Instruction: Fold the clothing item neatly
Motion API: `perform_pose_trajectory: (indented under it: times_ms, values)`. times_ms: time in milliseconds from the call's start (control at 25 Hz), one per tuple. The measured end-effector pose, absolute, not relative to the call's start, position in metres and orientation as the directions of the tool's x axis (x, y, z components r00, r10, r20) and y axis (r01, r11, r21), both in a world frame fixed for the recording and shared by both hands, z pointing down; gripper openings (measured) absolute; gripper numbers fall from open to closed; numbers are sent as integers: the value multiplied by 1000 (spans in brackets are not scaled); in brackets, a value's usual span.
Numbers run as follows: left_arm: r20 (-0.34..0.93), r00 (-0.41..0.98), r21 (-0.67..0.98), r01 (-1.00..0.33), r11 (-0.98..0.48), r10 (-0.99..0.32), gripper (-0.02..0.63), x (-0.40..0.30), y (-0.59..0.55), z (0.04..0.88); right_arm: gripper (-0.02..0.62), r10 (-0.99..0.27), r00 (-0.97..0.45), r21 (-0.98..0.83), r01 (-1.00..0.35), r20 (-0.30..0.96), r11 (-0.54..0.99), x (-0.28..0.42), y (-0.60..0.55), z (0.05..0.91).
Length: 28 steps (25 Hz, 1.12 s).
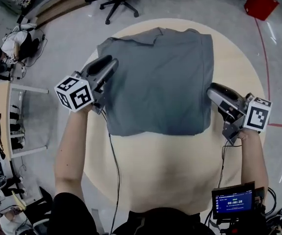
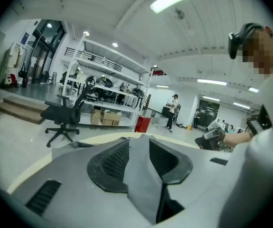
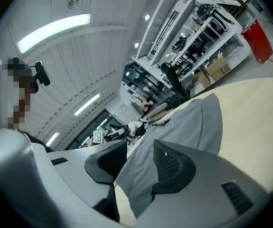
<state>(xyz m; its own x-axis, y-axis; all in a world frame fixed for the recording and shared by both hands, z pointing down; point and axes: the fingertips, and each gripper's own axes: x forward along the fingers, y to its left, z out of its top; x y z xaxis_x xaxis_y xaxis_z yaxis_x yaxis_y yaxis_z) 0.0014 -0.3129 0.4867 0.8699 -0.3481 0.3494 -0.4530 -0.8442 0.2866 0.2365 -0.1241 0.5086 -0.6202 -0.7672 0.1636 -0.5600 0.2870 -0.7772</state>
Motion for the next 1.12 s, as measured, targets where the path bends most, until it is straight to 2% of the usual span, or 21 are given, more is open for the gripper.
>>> perform_pose_trajectory:
  times_ms: [240, 360, 400, 440, 520, 600, 840, 1120]
  values:
    - [210, 887, 387, -461, -799, -411, 109, -42, -146, 416, 173, -751, -640, -724, -594, 160, 352, 222, -60, 456]
    - [127, 845, 373, -525, -765, -519, 56, -74, -66, 352, 172, -741, -653, -600, -658, 154, 455, 190, -25, 405]
    - [93, 827, 358, -547, -756, -554, 19, -81, -40, 328, 151, -743, -653, -539, -683, 148, 493, 175, -12, 381]
    - [64, 814, 340, -562, -754, -578, 11, -86, -15, 305, 136, -752, -645, -482, -707, 137, 518, 162, 3, 354]
    - [29, 801, 292, -579, -761, -598, 2, -93, 28, 272, 41, -787, -608, -408, -747, 103, 524, 145, 33, 308]
    - [9, 787, 257, -598, -759, -617, 2, -107, 57, 251, 27, -809, -582, -365, -772, 76, 521, 127, 58, 280]
    - [-8, 842, 198, -528, -826, -540, 2, -136, 132, 233, 9, -849, -518, -285, -834, 109, 472, 71, 132, 267]
    - [-45, 890, 302, -421, -855, -454, 0, -155, 204, 208, 9, -875, -471, -277, -860, 109, 428, 26, 219, 238]
